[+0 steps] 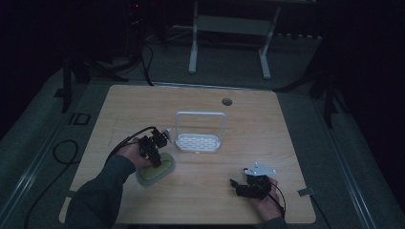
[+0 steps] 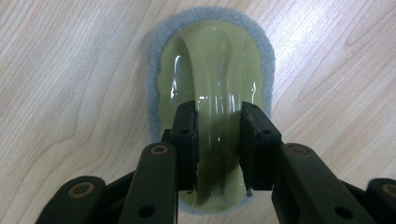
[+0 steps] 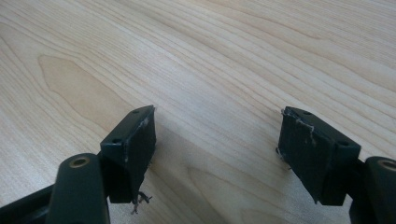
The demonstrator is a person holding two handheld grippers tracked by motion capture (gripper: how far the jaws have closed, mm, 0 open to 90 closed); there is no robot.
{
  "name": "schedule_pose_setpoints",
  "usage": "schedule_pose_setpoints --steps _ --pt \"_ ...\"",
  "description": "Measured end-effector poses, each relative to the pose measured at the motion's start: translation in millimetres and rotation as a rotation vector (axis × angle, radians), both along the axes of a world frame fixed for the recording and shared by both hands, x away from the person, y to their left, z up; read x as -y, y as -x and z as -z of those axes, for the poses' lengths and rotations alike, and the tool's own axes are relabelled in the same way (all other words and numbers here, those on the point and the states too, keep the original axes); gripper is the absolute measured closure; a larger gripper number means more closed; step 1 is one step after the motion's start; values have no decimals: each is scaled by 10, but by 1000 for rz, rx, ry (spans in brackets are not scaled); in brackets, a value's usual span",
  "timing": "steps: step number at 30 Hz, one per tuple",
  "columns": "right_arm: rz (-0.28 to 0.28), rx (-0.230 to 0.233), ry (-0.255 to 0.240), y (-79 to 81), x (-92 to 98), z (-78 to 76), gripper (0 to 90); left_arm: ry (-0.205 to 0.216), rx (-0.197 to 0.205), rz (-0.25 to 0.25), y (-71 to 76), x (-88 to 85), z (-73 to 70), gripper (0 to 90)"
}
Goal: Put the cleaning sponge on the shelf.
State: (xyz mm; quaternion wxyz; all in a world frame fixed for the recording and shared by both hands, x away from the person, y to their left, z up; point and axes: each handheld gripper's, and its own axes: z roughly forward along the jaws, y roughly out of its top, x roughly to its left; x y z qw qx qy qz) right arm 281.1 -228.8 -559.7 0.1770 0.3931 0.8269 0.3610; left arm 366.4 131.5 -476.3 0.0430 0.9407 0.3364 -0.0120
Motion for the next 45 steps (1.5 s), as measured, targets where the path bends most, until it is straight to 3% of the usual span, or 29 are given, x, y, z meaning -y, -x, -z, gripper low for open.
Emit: schedule_pose_setpoints --steps 9,27,45 --pt "0 0 0 0 0 0 271 -24 10 15 2 13 -5 713" --pt "0 0 0 0 0 0 271 -8 65 42 14 37 -156 716" --pt "0 0 0 0 0 0 271 -6 109 149 25 186 -251 715"
